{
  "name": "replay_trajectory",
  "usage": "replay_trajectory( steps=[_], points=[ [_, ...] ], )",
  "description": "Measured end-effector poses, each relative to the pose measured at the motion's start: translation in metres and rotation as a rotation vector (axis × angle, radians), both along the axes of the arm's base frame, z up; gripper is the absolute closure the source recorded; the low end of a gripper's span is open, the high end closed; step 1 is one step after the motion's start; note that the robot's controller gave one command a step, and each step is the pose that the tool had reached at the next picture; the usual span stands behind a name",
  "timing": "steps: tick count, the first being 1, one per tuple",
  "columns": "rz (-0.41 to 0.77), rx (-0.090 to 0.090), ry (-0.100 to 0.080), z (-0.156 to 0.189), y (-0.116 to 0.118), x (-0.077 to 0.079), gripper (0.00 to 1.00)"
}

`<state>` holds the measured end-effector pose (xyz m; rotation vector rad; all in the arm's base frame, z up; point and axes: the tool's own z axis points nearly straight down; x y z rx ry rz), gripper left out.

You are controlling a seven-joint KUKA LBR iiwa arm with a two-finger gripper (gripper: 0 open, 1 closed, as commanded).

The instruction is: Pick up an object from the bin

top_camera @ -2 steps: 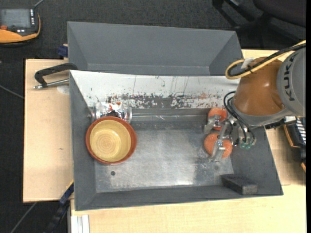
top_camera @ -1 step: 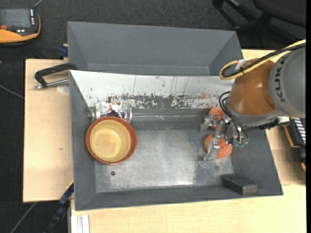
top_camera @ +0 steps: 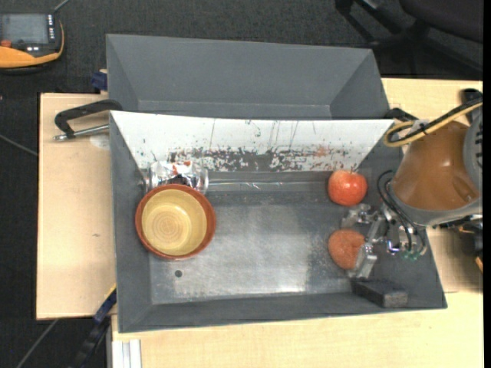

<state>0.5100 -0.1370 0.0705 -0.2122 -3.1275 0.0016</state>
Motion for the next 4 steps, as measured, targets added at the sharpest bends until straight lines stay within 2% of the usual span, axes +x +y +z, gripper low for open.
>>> replay_trajectory(
  steps=[1, 2, 3, 4],
  points=[
    [0.028, 0.003, -0.01, 0.001, 0.049, 0.044, 0.0],
    [0.023, 0.001, -0.005, 0.0, 0.045, 0.042, 1.0],
    [0.084, 0.001, -0.022, 0.09, 0.076, 0.082, 1.0],
    [0.094, -0.001, -0.039, 0.185, 0.085, 0.073, 1.0]
  ],
)
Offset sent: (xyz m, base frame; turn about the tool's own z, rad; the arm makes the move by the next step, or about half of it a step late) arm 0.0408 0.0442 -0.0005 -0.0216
